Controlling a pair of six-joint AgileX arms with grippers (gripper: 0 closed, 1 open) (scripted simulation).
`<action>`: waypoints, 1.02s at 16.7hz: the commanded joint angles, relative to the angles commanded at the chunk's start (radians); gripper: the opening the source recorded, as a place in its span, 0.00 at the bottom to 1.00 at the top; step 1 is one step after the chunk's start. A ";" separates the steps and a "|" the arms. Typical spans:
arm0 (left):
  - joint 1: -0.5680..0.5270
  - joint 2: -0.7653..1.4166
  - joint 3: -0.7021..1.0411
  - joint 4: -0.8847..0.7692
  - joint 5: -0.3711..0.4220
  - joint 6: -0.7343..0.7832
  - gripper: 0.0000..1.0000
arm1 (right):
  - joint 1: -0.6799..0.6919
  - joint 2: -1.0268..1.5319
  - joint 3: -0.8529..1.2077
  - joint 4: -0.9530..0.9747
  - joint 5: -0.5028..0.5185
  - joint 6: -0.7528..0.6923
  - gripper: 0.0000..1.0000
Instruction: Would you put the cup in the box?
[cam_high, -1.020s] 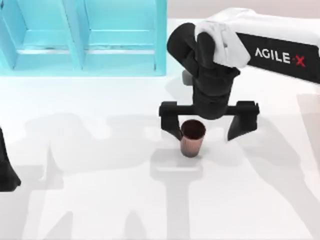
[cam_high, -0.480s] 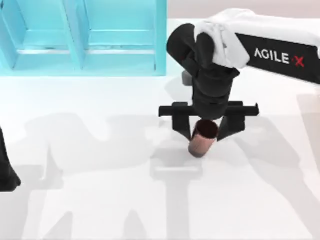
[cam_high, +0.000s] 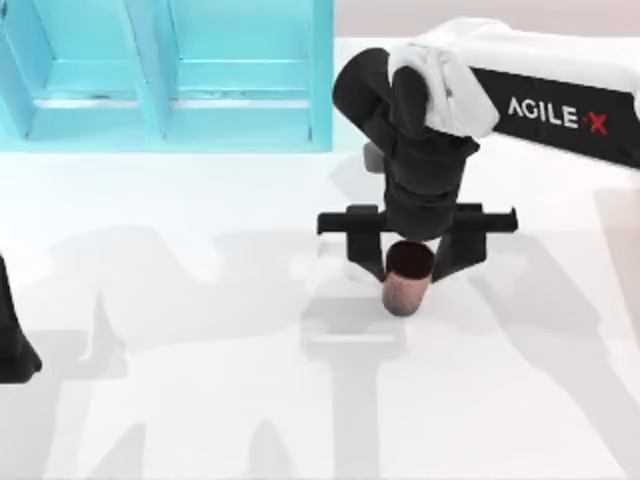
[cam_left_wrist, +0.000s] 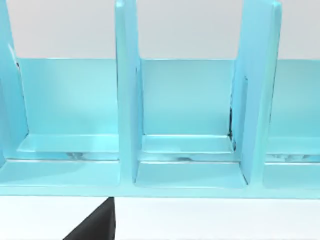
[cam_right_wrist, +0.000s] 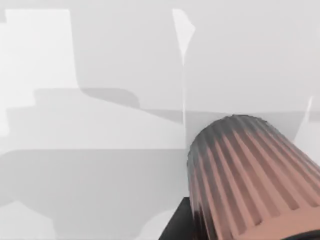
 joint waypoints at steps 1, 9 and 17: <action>0.000 0.000 0.000 0.000 0.000 0.000 1.00 | 0.000 0.000 0.000 0.000 0.000 0.000 0.00; 0.000 0.000 0.000 0.000 0.000 0.000 1.00 | -0.029 0.002 0.005 -0.011 0.003 -0.017 0.00; 0.000 0.000 0.000 0.000 0.000 0.000 1.00 | -0.336 -0.112 0.015 -0.035 0.034 -0.228 0.00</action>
